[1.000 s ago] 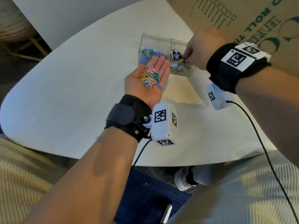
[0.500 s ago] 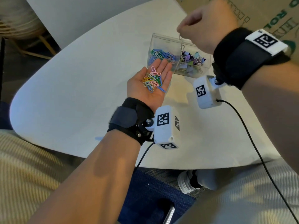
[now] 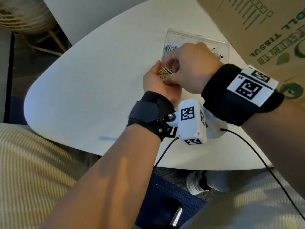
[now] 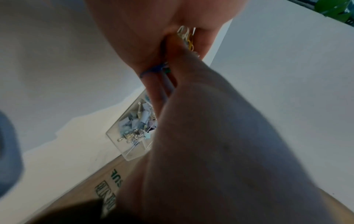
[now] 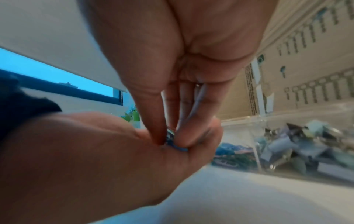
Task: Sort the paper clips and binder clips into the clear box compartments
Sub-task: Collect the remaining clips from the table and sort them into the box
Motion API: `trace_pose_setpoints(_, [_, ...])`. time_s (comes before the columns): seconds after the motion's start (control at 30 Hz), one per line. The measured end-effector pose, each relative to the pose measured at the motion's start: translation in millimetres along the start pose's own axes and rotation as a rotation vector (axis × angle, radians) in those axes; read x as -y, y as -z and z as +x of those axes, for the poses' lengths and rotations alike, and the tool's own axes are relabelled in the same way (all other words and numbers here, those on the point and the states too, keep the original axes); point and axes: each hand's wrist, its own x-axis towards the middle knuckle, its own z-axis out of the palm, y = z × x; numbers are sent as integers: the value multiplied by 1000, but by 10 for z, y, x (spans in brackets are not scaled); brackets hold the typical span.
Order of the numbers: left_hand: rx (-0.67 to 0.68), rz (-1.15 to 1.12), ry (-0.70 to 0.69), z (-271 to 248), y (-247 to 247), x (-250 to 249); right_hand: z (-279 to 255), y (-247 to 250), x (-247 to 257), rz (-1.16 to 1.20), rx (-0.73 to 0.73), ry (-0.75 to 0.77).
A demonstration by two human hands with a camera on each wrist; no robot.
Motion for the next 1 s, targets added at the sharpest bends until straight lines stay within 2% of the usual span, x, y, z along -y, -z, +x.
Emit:
trace_pose_setpoints(0.1, [23,15,-46,11,-1,-22,-7,-36,-55,223,-72,-50])
trace_pose_setpoints(0.2, [24,23,-84,34,-12,-61,-1,-63,-124,543,-140,-138])
trace_pose_setpoints(0.3, [19,36,-84,56,-34,-63,11,-51,-153,843,-136,-211])
trace_pose_setpoints(0.37, [0,18,-70,60,-46,-58,41,12,-149,979,-169,-220])
trace_pose_setpoints(0.43, [18,-17,-49,49,-40,-71,112,125,-169,1044,-261,-230])
trace_pose_setpoints(0.53, [37,-12,-5,45,8,-88,282,259,-254,799,-429,-207])
trace_pose_setpoints(0.6, [42,0,10,34,12,-82,389,281,-298,587,-479,-189])
trace_pose_setpoints(0.63, [43,4,15,30,12,-75,435,273,-314,499,-446,-190])
trace_pose_setpoints(0.73, [45,18,23,36,38,-72,512,187,-356,321,-225,-213])
trace_pose_setpoints(0.8, [52,23,15,44,66,-98,491,162,-339,307,-227,-196])
trace_pose_setpoints(0.9, [71,6,-6,74,93,-129,345,188,-192,303,-328,-78])
trace_pose_setpoints(1.0, [80,9,-44,83,88,-126,162,157,-35,150,-180,18])
